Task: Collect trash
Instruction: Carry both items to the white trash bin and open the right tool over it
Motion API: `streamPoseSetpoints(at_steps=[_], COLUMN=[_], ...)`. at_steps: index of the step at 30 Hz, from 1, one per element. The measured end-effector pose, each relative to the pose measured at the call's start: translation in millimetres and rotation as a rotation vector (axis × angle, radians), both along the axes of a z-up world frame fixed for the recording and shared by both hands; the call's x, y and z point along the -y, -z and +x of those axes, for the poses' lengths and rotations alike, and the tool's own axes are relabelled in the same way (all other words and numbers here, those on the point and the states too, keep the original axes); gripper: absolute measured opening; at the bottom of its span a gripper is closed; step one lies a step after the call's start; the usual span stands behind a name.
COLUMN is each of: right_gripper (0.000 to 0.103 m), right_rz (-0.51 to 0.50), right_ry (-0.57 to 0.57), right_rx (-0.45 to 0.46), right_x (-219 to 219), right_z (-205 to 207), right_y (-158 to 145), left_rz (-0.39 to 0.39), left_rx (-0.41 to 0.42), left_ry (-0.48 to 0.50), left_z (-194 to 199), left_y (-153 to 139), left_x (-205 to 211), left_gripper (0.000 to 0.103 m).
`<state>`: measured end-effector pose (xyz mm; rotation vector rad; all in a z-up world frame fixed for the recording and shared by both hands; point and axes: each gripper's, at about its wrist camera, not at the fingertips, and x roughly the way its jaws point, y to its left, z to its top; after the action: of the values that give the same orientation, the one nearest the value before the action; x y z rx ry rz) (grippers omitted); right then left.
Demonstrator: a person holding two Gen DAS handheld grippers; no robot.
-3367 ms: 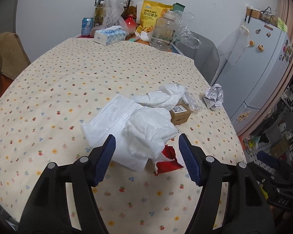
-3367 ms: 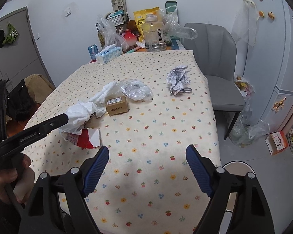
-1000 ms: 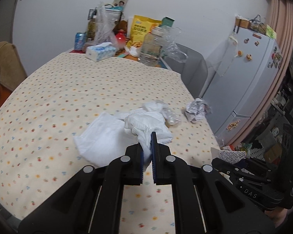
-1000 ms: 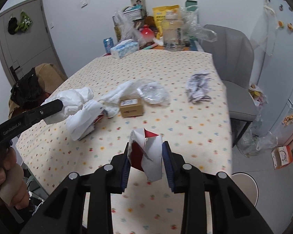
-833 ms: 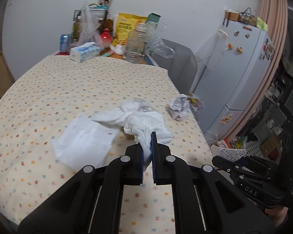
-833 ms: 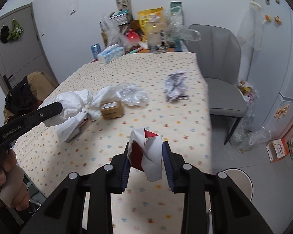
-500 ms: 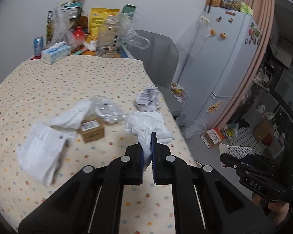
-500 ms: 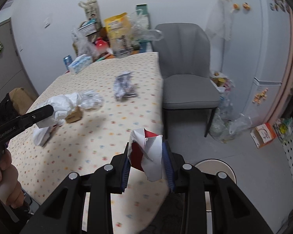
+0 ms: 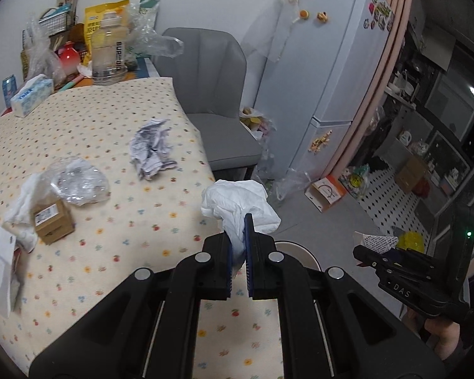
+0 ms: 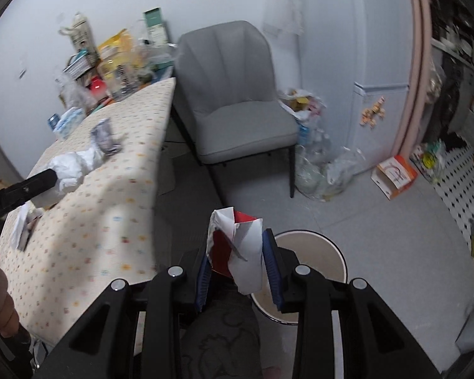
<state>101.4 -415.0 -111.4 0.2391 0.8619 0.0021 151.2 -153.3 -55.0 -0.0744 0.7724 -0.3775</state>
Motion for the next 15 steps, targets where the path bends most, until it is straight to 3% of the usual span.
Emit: streamPoseSetpoints(at_steps=[9, 12, 13, 15], right_gripper=[0.032, 0.048, 0.058, 0.064], right_rz=[0.051, 0.053, 0.057, 0.064], right_ry=[0.070, 0.083, 0.089, 0.110], right_rx=[-0.019, -0.025, -0.031, -0.029], right_x=[34, 44, 48, 57], right_z=[25, 36, 39, 40], right_y=[36, 50, 54, 60], left_rz=[0.039, 0.052, 0.057, 0.070], left_rx=[-0.032, -0.041, -0.043, -0.049], left_ry=[0.027, 0.033, 0.036, 0.049], left_z=[24, 31, 32, 35], left_y=[11, 15, 16, 18], left_x=[42, 53, 56, 66], left_gripper=[0.007, 0.007, 0.007, 0.007])
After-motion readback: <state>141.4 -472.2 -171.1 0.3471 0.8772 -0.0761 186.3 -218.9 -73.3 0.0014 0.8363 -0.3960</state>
